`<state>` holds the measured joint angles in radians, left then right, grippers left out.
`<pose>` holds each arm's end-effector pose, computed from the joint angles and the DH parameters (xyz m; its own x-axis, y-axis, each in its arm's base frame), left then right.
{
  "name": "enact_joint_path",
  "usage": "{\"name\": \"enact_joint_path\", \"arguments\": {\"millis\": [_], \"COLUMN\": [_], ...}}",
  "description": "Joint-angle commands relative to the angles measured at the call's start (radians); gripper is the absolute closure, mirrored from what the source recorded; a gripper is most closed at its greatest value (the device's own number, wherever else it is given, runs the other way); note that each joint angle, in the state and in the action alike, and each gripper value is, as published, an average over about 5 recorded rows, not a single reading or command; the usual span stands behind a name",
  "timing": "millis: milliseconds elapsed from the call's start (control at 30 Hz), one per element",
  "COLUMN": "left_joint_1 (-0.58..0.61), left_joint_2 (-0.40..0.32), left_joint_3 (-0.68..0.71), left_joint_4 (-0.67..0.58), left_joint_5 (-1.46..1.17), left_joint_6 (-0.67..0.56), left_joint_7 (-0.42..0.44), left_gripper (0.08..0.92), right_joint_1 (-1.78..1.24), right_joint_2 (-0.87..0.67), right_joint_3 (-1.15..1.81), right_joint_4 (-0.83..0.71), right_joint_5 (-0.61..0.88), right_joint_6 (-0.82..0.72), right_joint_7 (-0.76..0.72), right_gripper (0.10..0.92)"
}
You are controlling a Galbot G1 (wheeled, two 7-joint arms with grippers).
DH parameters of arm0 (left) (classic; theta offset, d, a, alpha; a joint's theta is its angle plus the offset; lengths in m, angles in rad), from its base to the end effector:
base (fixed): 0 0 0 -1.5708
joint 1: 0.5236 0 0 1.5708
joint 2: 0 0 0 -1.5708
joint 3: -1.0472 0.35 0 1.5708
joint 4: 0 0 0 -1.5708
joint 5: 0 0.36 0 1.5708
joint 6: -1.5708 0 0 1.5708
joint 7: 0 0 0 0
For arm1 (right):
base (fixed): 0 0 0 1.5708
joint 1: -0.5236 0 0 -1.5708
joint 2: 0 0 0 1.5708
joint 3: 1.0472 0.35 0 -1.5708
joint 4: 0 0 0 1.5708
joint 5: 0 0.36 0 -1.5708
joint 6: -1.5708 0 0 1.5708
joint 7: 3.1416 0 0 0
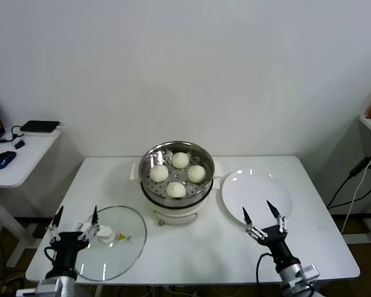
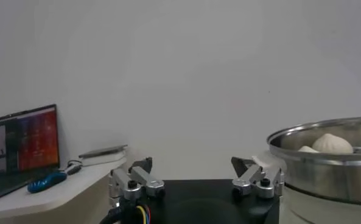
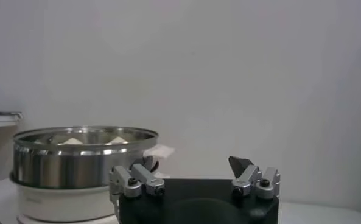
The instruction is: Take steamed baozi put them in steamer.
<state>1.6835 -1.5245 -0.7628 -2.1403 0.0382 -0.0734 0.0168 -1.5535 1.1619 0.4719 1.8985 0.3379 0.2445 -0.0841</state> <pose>0.1463 0.0790 -0.2976 -0.9895 -0.1428 -0.0225 -0.1442 0.9660 0.2148 0.1901 -0.0769 -0.3591 -0.9656 -0.2587 -0.0255 -0.2588 0.9659 -0.0007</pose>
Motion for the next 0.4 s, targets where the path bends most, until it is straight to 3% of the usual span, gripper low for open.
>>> {"name": "enact_joint_path", "arguments": {"millis": [33,400], "left_joint_1": [-0.004,-0.003], "left_joint_2": [0.002,0.003], "left_joint_3": [-0.001,-0.001], "left_joint_4": [0.004,0.015], "left_joint_5": [-0.004,-0.011], "left_joint_6": [0.001,0.000], "left_joint_7": [0.003,0.008], "left_gripper": [0.177,0.177], "right_joint_1": [-0.065,-0.059], "right_joint_2": [0.011,-0.014], "right_joint_3": [-0.008,-0.034], "right_joint_4": [0.009,0.013], "right_joint_5": [0.003,0.006], "right_joint_6": [0.041,0.053], "right_joint_7": [0.011,0.021], "right_gripper": [0.203,0.203]}}
